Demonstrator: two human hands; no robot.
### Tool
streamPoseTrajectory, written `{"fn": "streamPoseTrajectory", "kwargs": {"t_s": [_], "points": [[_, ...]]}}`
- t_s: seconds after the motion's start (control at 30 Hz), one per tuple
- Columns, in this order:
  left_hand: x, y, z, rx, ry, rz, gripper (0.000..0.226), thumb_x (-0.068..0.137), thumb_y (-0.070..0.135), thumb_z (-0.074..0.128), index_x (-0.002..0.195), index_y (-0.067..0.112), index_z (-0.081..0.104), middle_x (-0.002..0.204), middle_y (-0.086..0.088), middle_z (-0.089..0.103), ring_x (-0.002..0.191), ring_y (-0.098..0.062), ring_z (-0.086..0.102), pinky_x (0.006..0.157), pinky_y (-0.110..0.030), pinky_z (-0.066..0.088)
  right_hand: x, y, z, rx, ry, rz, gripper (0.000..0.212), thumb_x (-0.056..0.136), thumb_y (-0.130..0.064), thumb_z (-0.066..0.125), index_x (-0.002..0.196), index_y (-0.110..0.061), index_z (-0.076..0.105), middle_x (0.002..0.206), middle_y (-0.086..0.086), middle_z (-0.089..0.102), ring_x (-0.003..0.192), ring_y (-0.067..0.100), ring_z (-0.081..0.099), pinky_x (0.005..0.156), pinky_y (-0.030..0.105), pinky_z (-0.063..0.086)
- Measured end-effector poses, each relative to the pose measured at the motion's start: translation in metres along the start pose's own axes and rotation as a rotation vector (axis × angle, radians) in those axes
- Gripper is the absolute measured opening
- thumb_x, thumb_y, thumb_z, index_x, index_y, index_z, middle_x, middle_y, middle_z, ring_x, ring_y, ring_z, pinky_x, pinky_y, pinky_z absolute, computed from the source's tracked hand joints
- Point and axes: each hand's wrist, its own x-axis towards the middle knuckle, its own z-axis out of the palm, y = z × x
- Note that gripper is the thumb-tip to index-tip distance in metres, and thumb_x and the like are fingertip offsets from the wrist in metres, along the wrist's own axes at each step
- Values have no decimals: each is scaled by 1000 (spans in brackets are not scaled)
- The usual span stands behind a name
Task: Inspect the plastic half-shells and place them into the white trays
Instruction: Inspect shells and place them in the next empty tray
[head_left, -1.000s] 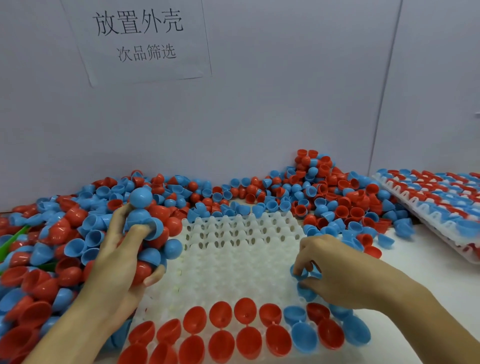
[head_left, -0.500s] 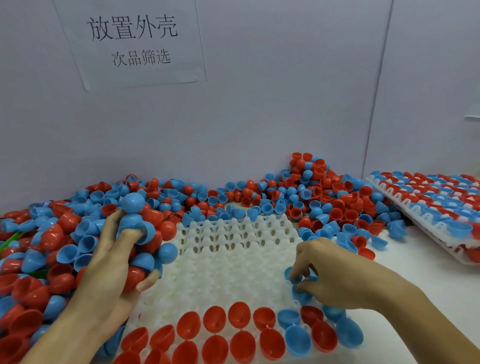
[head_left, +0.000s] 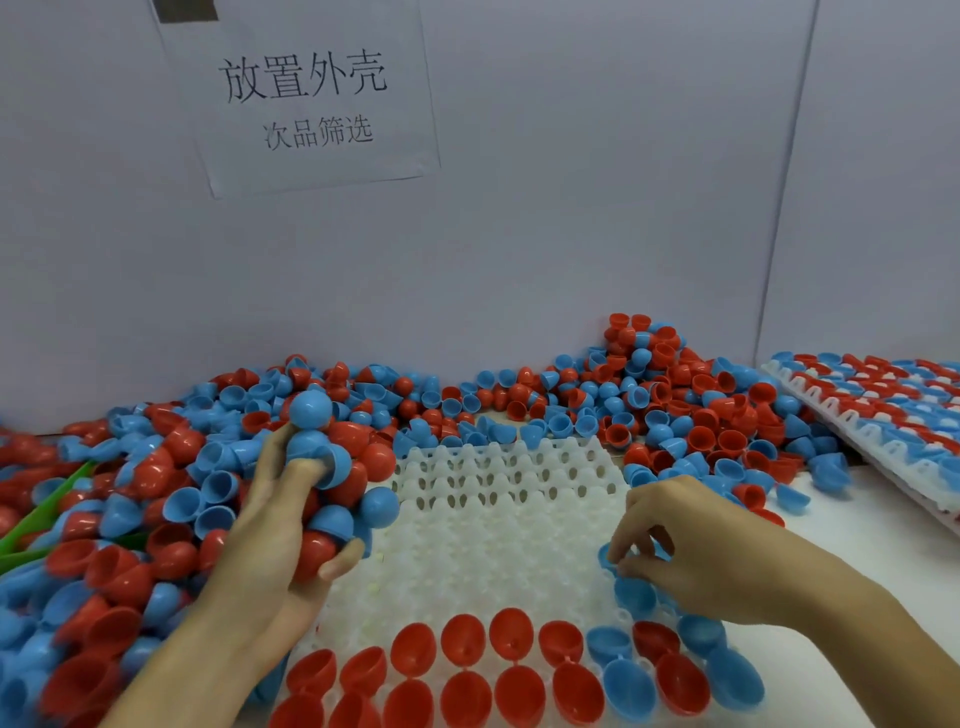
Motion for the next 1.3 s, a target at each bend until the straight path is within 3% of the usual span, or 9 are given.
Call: {"fn": "streamPoseTrajectory", "kwargs": {"t_s": [0.1, 0.2, 0.3, 0.43, 0.53, 0.67, 0.83, 1.13, 1.3], "points": [[-7, 8, 7, -33, -14, -38, 26, 101, 24, 48, 106, 42, 66, 90, -4, 66, 54, -9, 56, 33, -20, 33, 1, -8, -4, 8, 226, -109, 24, 89, -32, 70, 89, -52, 57, 85, -24, 54, 91, -5, 51, 66, 20, 47], [-8, 13, 5, -84, 3, -70, 23, 99, 25, 51, 101, 41, 67, 89, -5, 68, 55, -10, 57, 32, -19, 34, 13, -40, -7, 131, 375, -260, 22, 91, -29, 65, 97, -48, 57, 78, -18, 57, 84, 1, 56, 66, 19, 48], [-12, 18, 8, -119, 19, -93, 18, 87, 33, 59, 102, 38, 67, 88, -7, 69, 51, -10, 54, 32, -19, 34, 30, -82, -14, 260, 256, -303, 16, 92, -43, 56, 106, -45, 61, 83, -20, 65, 84, -3, 62, 67, 13, 49], [-11, 15, 7, -190, 22, -152, 66, 73, 39, 65, 136, 21, 54, 101, -13, 64, 48, -10, 53, 30, -19, 34, 52, -128, -12, 413, -43, -198, 31, 99, -48, 49, 120, -30, 62, 102, -13, 70, 87, 3, 69, 76, 23, 60], [-12, 15, 7, -242, 0, -167, 77, 72, 37, 67, 143, 17, 48, 105, -17, 61, 47, -12, 53, 30, -18, 34, 59, -149, -4, 678, -178, -44, 39, 104, -41, 43, 118, -13, 65, 102, 1, 72, 84, 11, 73, 71, 24, 61], [-12, 15, 7, -265, -30, -181, 68, 74, 35, 66, 139, 23, 52, 94, -16, 70, 46, -15, 56, 29, -19, 36, 59, -153, 4, 760, -159, -8, 31, 98, -39, 55, 103, -13, 72, 90, 1, 76, 77, 7, 74, 64, 18, 59], [-14, 14, 10, -267, 4, -187, 73, 72, 34, 66, 142, 22, 49, 82, -11, 71, 47, -16, 59, 29, -19, 37, 61, -151, 6, 823, -116, 50, 21, 90, -36, 68, 86, -17, 75, 79, -1, 77, 73, 8, 74, 64, 16, 57], [-10, 14, 9, -276, 113, -172, 78, 68, 40, 69, 140, 14, 52, 85, -9, 69, 53, -9, 60, 34, -17, 40, 58, -146, -4, 886, -222, 54, 24, 94, -35, 60, 94, -14, 72, 102, 0, 71, 92, 10, 69, 64, 16, 55], [-5, 14, 2, -386, 161, -153, 59, 77, 31, 67, 132, 12, 54, 82, -7, 65, 52, -10, 58, 33, -18, 38, 60, -143, -4, 904, -206, 44, 25, 93, -35, 61, 95, -13, 72, 102, -1, 72, 92, 11, 71, 66, 18, 56]]}}
